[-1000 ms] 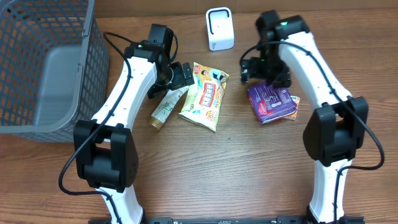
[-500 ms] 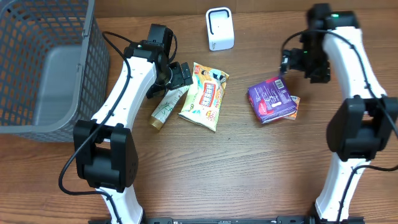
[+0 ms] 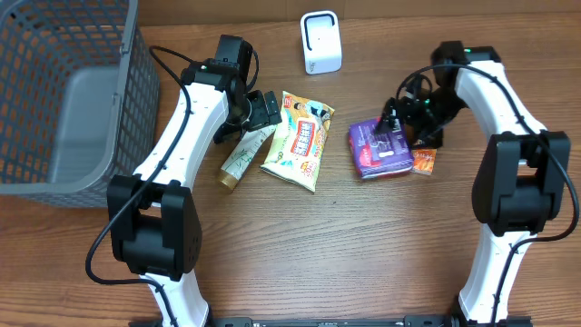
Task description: Scan the item barcode
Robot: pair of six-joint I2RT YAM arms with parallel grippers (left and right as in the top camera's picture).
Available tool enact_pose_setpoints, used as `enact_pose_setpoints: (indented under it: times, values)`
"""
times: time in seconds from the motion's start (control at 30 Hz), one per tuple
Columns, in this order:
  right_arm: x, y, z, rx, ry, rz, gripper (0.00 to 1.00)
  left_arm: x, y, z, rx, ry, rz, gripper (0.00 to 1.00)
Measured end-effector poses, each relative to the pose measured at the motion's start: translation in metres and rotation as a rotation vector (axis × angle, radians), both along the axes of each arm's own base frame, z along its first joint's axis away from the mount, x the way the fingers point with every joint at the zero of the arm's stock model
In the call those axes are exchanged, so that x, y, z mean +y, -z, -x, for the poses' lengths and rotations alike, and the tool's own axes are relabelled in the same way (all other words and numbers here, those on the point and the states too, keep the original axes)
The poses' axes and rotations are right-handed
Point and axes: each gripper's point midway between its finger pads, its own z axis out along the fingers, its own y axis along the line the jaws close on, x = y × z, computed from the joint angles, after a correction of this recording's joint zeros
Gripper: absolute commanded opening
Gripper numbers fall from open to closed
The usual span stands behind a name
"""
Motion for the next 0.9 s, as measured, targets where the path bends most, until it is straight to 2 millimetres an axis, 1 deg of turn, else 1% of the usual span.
enact_pose_setpoints:
  times: [0.07, 0.13, 0.23, 0.33, 0.47, 0.6, 0.67, 0.77, 0.9]
  values:
    - [0.011, -0.002, -0.002, -0.001, 0.008, -0.017, 0.99, 0.0, 0.0, 0.0, 0.0, 0.0, 0.0, 1.0]
    - [0.016, -0.003, -0.002, 0.008, 0.023, -0.015, 0.99, 0.0, 0.0, 0.0, 0.0, 0.0, 0.0, 1.0]
    - [0.018, -0.006, -0.004, 0.008, 0.045, 0.004, 1.0, 0.0, 0.0, 0.0, 0.0, 0.0, 0.0, 1.0]
    - [0.015, -0.017, -0.005, -0.01, 0.066, 0.031, 1.0, 0.0, 0.0, 0.0, 0.0, 0.0, 0.0, 1.0]
    - [0.016, -0.047, -0.006, -0.083, 0.079, 0.039, 1.0, 0.0, 0.0, 0.0, 0.0, -0.001, -0.002, 1.0]
    - [0.025, -0.079, -0.005, -0.174, 0.062, 0.043, 1.0, 0.0, 0.0, 0.0, -0.001, -0.001, -0.002, 1.0]
    - [0.028, -0.087, -0.003, -0.2, 0.057, 0.066, 1.0, 0.0, 0.0, 0.0, -0.001, -0.001, -0.002, 1.0]
    - [0.025, -0.089, -0.003, -0.214, 0.067, 0.125, 1.0, 0.0, 0.0, 0.0, -0.001, -0.001, -0.002, 1.0]
    - [0.005, -0.084, -0.006, -0.209, 0.115, 0.208, 1.0, 0.0, 0.0, 0.0, -0.001, -0.001, -0.002, 1.0]
